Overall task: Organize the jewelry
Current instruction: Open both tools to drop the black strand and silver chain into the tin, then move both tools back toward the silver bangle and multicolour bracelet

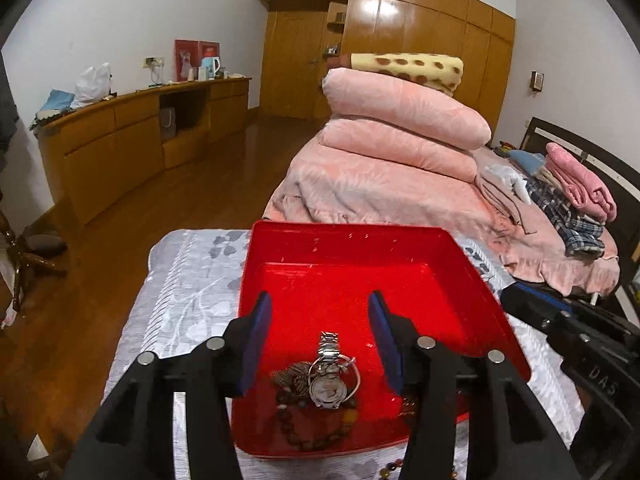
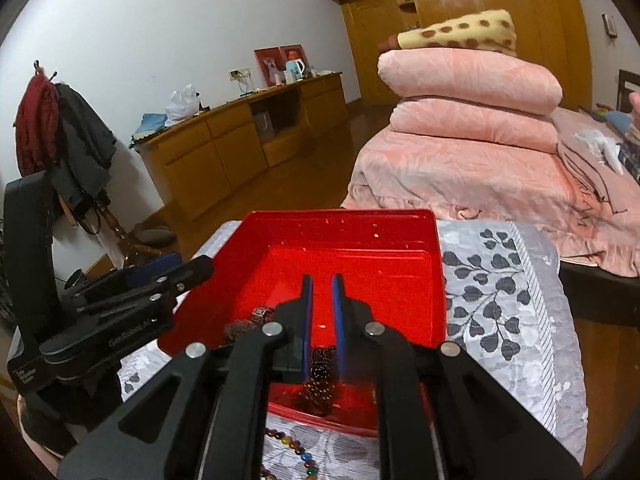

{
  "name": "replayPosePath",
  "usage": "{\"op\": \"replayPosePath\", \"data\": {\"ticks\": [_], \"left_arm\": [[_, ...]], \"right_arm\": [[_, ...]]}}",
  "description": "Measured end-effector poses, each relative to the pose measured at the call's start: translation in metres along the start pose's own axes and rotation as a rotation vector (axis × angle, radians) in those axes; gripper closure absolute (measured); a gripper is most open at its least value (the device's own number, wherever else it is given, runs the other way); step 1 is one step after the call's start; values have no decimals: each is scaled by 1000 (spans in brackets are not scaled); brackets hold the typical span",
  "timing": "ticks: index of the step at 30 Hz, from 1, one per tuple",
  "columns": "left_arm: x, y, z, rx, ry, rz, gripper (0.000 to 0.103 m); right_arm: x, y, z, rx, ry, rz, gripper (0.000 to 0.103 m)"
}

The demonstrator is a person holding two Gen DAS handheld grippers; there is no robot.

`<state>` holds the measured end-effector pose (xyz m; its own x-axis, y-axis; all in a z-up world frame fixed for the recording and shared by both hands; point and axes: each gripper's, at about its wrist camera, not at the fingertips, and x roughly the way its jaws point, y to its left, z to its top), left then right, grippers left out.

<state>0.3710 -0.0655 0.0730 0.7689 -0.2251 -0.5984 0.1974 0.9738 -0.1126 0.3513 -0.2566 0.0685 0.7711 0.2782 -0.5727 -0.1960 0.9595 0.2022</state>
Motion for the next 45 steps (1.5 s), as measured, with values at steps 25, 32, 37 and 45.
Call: {"op": "replayPosePath", "data": {"ticks": [25, 32, 37, 45], "left_arm": [[-83, 10, -76, 10, -43, 64, 10], [-100, 10, -95, 11, -33, 67, 8], [-108, 10, -109, 23, -20, 78, 7], [-113, 15, -129, 18, 15, 93, 7]], "right_arm": [[-60, 21, -90, -21, 39, -106, 13], [-72, 38, -114, -45, 81, -108, 7], [-72, 42, -130, -36, 124, -109, 7], [-75, 45, -154, -13, 174, -111, 6]]}}
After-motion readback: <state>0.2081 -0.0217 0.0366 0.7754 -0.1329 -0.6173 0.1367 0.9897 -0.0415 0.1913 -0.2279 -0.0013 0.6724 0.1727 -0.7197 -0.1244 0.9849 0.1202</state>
